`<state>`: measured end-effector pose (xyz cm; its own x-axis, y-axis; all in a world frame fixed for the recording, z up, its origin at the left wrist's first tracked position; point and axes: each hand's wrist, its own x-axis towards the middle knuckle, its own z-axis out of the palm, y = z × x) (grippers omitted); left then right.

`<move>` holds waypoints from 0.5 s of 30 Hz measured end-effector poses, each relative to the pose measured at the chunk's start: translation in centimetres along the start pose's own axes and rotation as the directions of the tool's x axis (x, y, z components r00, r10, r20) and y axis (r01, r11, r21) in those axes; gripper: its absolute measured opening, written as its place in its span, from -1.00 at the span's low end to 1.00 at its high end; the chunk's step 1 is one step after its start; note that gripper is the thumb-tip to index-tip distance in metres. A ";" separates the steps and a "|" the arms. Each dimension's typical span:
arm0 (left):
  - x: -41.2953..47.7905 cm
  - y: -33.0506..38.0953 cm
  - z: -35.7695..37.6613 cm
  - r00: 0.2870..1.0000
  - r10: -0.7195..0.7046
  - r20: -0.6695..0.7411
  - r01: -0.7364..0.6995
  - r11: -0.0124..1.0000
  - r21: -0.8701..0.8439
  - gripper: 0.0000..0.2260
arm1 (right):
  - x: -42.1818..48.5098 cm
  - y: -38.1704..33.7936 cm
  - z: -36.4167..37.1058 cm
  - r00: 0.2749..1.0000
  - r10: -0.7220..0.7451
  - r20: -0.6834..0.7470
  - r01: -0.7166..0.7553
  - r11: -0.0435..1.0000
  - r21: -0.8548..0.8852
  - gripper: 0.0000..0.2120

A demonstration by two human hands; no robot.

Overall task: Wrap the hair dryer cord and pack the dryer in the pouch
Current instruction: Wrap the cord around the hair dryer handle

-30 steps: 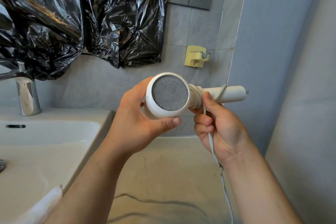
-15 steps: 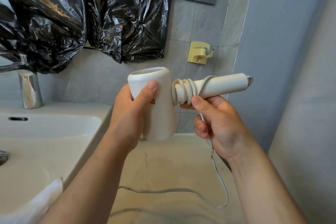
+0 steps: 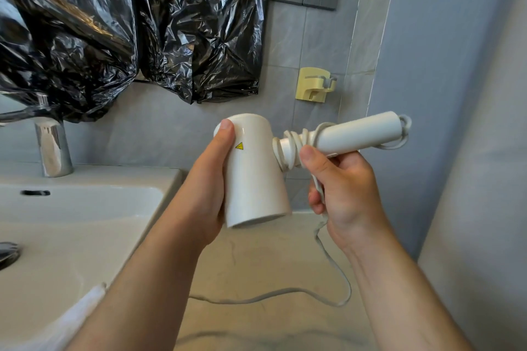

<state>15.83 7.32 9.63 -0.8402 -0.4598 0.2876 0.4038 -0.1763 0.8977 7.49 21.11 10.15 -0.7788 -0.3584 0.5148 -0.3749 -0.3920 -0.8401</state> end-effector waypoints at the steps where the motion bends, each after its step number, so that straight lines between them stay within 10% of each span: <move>1: 0.0 0.2 -0.1 1.000 -0.007 -0.004 0.007 1.000 0.003 -0.51 | 0.1 0.0 -0.1 0.999 0.018 -0.032 -0.018 1.000 0.015 -0.89; 9: 0.0 -0.1 0.5 0.973 0.220 -0.062 -0.217 0.974 0.063 -0.36 | 0.7 0.2 -0.7 0.956 0.259 0.136 -0.286 0.928 0.238 -0.71; 15: -0.2 -0.8 1.3 0.994 0.070 -0.080 -0.080 0.988 -0.134 -0.42 | 0.7 0.0 -0.9 0.949 0.234 0.214 -0.277 0.939 0.203 -0.70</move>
<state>15.21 8.66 9.26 -0.7781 -0.5393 0.3221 0.5148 -0.2537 0.8189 6.56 21.60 10.36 -0.7188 -0.6126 0.3286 -0.0343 -0.4408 -0.8969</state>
